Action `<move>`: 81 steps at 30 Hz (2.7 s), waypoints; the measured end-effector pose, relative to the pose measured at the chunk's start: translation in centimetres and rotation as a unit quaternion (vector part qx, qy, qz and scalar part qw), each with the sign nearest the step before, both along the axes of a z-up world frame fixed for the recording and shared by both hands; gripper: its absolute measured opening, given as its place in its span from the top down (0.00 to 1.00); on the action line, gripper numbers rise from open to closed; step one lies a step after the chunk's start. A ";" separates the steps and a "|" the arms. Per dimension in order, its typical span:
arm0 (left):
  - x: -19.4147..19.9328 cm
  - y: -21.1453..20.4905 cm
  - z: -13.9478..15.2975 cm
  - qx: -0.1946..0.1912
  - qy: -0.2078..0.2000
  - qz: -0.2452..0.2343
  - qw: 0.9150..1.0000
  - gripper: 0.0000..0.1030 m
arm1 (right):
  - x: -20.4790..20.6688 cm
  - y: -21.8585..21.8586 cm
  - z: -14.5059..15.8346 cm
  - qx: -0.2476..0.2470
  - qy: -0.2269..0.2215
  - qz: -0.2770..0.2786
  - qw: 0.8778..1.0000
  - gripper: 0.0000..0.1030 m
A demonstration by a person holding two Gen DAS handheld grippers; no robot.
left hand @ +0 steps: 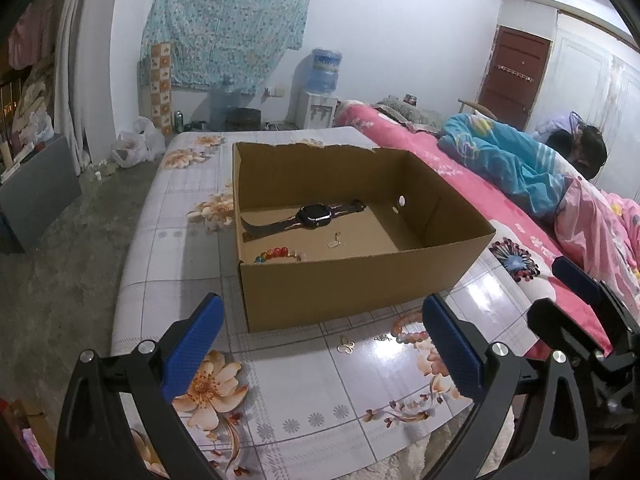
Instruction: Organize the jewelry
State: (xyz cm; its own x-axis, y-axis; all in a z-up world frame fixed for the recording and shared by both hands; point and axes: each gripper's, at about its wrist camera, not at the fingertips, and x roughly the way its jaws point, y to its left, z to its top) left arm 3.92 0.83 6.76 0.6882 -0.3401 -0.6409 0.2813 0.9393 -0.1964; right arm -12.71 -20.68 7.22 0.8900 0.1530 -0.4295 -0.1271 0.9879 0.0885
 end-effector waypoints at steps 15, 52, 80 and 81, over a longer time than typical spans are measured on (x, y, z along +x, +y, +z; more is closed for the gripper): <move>1.5 0.5 -2.1 -0.015 0.037 -0.005 0.999 0.05 | 0.6 -1.1 -0.7 0.028 0.012 -0.004 1.000 0.08; 3.7 -6.6 -10.4 0.100 0.049 -0.194 0.975 0.73 | 4.2 -1.0 -8.6 0.024 0.171 0.027 0.985 0.30; 3.6 -5.8 -11.3 0.128 0.060 -0.196 0.970 1.00 | 5.0 -1.2 -8.8 0.029 0.173 0.027 0.984 0.34; 3.6 -5.5 -11.3 0.127 0.060 -0.192 0.971 1.00 | 5.1 -1.1 -8.9 0.027 0.174 0.030 0.984 0.35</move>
